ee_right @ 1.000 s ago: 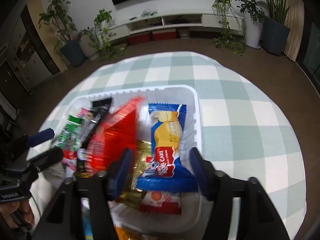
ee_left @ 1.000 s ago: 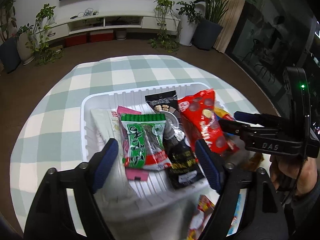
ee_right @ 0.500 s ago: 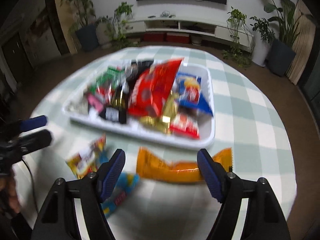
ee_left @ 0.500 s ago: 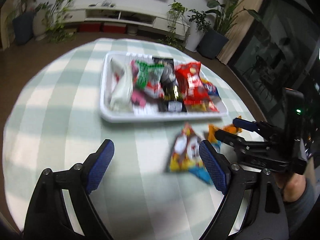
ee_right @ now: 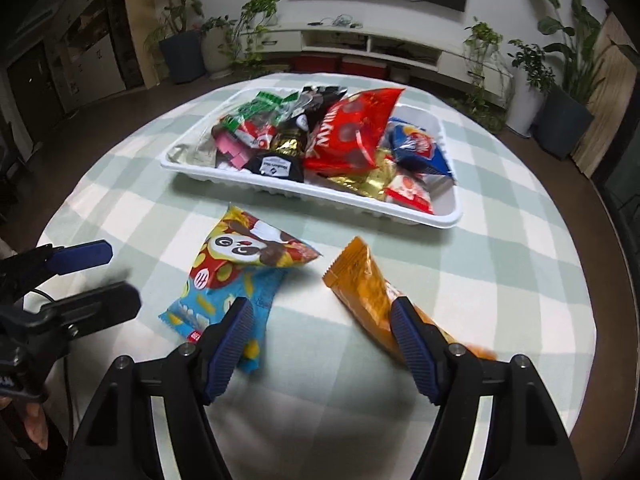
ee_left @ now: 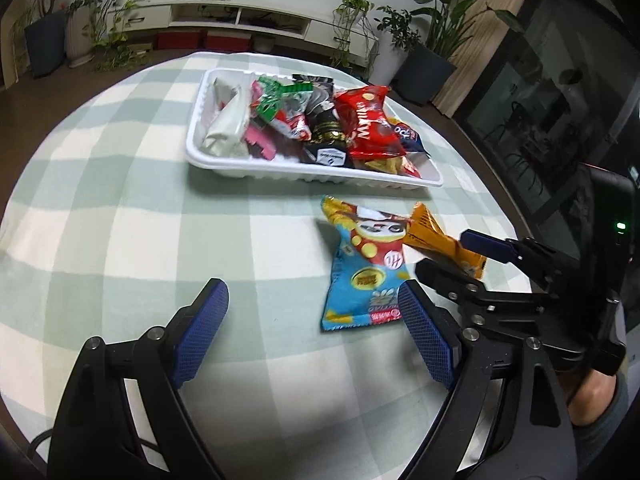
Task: Organize snacks
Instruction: 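Withdraw both tools from the tray toward the panda bag and orange bar, then grasp the panda-print chip bag with the left tool while the right tool grasps the orange wafer bar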
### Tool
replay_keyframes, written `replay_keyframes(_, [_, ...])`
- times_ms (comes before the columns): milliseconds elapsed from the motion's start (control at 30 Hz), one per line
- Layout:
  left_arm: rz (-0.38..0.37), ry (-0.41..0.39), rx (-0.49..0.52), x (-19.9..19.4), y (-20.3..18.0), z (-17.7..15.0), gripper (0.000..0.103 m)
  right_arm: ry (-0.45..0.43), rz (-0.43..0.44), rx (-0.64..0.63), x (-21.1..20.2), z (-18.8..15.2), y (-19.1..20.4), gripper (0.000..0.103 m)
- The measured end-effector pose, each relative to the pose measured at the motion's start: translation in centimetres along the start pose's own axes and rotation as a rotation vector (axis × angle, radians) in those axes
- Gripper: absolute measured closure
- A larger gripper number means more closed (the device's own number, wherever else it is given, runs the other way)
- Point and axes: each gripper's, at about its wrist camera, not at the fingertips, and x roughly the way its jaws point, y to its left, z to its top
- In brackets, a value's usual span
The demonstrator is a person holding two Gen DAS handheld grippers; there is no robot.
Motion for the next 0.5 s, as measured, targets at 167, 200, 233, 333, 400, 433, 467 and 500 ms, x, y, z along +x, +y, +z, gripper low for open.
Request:
replay_keyframes(167, [0.014, 0.035, 0.065, 1.1, -1.9, 1.1, 0.017, -0.018, 0.007, 0.044, -1.6, -1.0, -1.3, 0.029])
replay_keyframes(200, [0.019, 0.041, 0.080, 1.4, -2.5, 1.3, 0.017, -0.021, 0.007, 0.051, -1.9, -1.4, -1.5, 0.029])
replay_keyframes(233, [0.030, 0.054, 0.097, 1.9, -3.0, 1.4, 0.017, -0.023, 0.010, 0.063, -2.3, -1.9, -1.8, 0.029])
replay_keyframes(333, [0.078, 0.107, 0.137, 4.0, -4.2, 1.8, 0.017, -0.017, 0.026, 0.098, -2.9, -2.9, -2.9, 0.029])
replay_keyframes(400, [0.109, 0.117, 0.143, 5.0, -4.6, 2.1, 0.017, -0.011, 0.028, 0.101, -3.1, -3.3, -3.3, 0.029])
replay_keyframes(433, [0.119, 0.120, 0.144, 5.4, -4.6, 2.3, 0.017, -0.010, 0.029, 0.100, -3.2, -3.4, -3.5, 0.029])
replay_keyframes(467, [0.130, 0.122, 0.149, 5.7, -4.7, 2.5, 0.017, -0.011, 0.031, 0.096, -3.4, -3.5, -3.7, 0.029])
replay_keyframes(500, [0.144, 0.127, 0.159, 6.1, -4.9, 2.7, 0.017, -0.010, 0.033, 0.091, -3.6, -3.5, -3.9, 0.029])
